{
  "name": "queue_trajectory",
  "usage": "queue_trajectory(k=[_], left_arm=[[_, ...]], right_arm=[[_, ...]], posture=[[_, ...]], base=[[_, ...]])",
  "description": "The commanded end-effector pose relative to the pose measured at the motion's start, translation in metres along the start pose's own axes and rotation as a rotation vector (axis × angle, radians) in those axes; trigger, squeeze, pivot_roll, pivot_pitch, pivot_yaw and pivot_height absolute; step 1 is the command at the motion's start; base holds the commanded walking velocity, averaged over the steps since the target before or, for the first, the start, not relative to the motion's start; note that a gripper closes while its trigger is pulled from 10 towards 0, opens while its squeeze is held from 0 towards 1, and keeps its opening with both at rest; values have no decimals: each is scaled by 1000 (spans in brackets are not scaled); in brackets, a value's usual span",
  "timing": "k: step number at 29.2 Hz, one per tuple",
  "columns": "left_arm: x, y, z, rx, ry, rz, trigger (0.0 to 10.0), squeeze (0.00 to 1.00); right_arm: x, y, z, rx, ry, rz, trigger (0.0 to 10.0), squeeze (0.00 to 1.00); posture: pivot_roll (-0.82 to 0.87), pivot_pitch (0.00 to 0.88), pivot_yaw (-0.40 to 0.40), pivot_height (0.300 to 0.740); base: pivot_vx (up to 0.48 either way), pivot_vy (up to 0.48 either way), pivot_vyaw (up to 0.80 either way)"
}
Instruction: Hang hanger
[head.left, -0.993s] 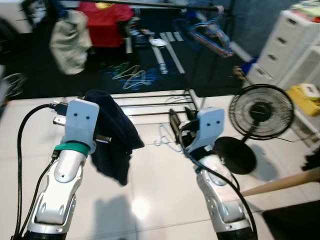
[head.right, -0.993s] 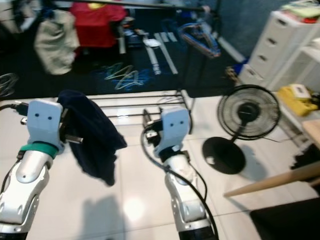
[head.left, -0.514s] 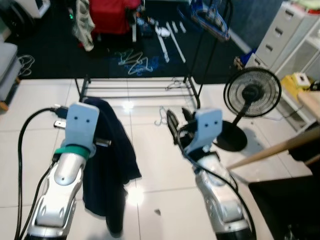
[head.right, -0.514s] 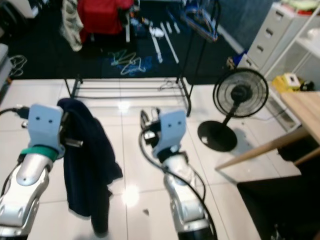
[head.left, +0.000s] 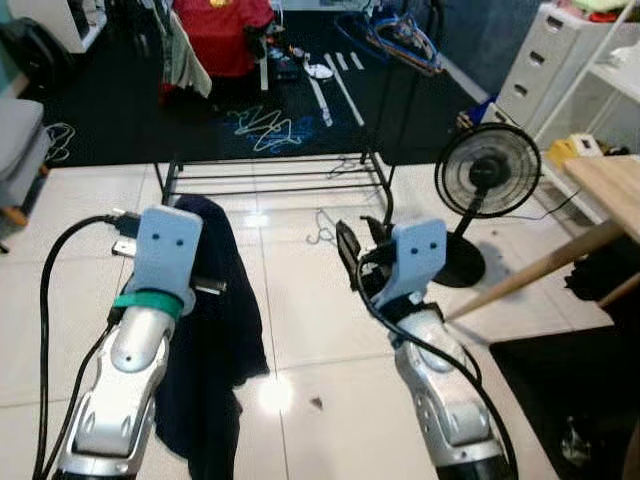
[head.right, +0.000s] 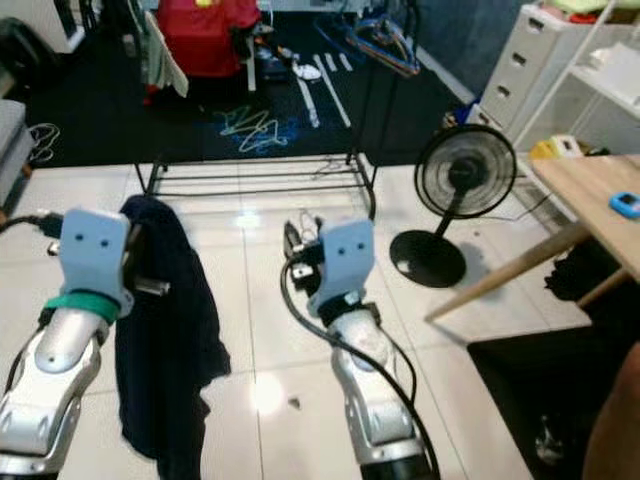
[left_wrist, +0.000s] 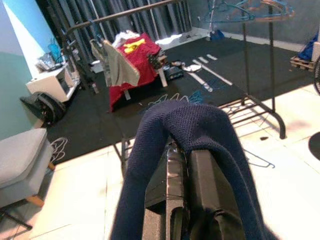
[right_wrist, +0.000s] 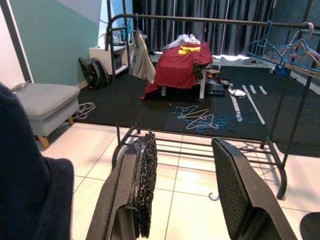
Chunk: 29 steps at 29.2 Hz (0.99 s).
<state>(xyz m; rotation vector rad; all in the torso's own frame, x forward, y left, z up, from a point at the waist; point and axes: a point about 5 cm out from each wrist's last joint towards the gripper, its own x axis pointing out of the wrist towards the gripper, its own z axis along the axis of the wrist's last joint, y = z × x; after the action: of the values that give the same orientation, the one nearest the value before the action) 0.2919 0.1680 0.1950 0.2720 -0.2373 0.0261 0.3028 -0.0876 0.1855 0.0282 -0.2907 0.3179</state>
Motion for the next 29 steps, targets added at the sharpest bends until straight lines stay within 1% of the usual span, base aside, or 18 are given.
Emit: queue_trajectory(k=[1, 5, 7, 8, 9, 10, 11, 12, 13, 15, 17, 18, 19, 21, 23, 25, 29], left_arm=[[0, 2, 5, 8, -21, 6, 10000, 0], [-1, 2, 4, 4, -13, 2, 10000, 0], [-2, 1, 1, -28, 21, -7, 10000, 0], [-2, 1, 1, -28, 21, -7, 10000, 0], [-3, 0, -3, -61, 60, -12, 10000, 0], [-5, 0, -7, -70, 92, -17, 10000, 0], [-5, 0, -7, -70, 92, -17, 10000, 0], [-7, -2, -11, -89, 123, -39, 10000, 0], [-7, -2, -11, -89, 123, -39, 10000, 0], [-15, -7, -18, -45, 145, -96, 10000, 0], [-15, -7, -18, -45, 145, -96, 10000, 0], [-25, -12, -31, 17, 178, -159, 10000, 0], [-28, -13, -35, 37, 190, -171, 10000, 0], [-28, -13, -35, 37, 190, -171, 10000, 0], [-34, -13, -43, 51, 202, -135, 10000, 0], [-37, -15, -48, 43, 204, -107, 10000, 0], [-38, -15, -48, 38, 199, -93, 10000, 0]], right_arm=[[1, 1, -2, 1, 12, 1, 10000, 0], [1, 1, -2, -2, 13, -1, 10000, 0], [1, 1, -4, -5, 21, -2, 10000, 0], [1, 1, -4, -5, 21, -2, 10000, 0], [1, 1, -5, -7, 28, 2, 10000, 0], [1, 0, -8, -12, 37, 3, 10000, 0], [1, 0, -8, -12, 37, 3, 10000, 0], [1, -1, -10, -16, 45, 1, 10000, 0], [1, -1, -10, -16, 45, 1, 10000, 0], [0, -9, -18, -35, 75, -16, 10000, 0], [0, -9, -18, -35, 75, -16, 10000, 0], [-6, -18, -31, -74, 129, -42, 10000, 0], [-9, -21, -36, -80, 149, -53, 10000, 0], [-9, -21, -36, -80, 149, -53, 10000, 0], [-18, -26, -46, -114, 182, -77, 10000, 0], [-28, -31, -54, -119, 211, -125, 10000, 0], [-29, -33, -54, -117, 210, -145, 10000, 0]], posture=[[31, 40, 45, 740], [32, 40, 45, 740], [33, 39, 42, 740], [33, 39, 42, 740], [36, 39, 40, 740], [40, 40, 37, 740], [40, 40, 37, 740], [42, 40, 35, 740], [42, 40, 35, 740], [46, 40, 32, 740], [46, 40, 32, 740], [53, 39, 21, 740], [53, 39, 21, 740], [53, 39, 21, 740], [46, 38, 14, 740], [43, 39, 10, 740], [40, 36, 8, 740]], base=[[0, 0, 800], [0, 0, 800], [0, 0, 800], [0, 0, 800], [0, 0, 800], [0, 0, 800], [0, 0, 800], [0, 0, 800], [0, 0, 800], [0, 0, 800], [0, 0, 800], [0, 0, 800], [0, 0, 800], [0, 0, 800], [0, 0, 800], [0, 0, 800], [0, 0, 800]])
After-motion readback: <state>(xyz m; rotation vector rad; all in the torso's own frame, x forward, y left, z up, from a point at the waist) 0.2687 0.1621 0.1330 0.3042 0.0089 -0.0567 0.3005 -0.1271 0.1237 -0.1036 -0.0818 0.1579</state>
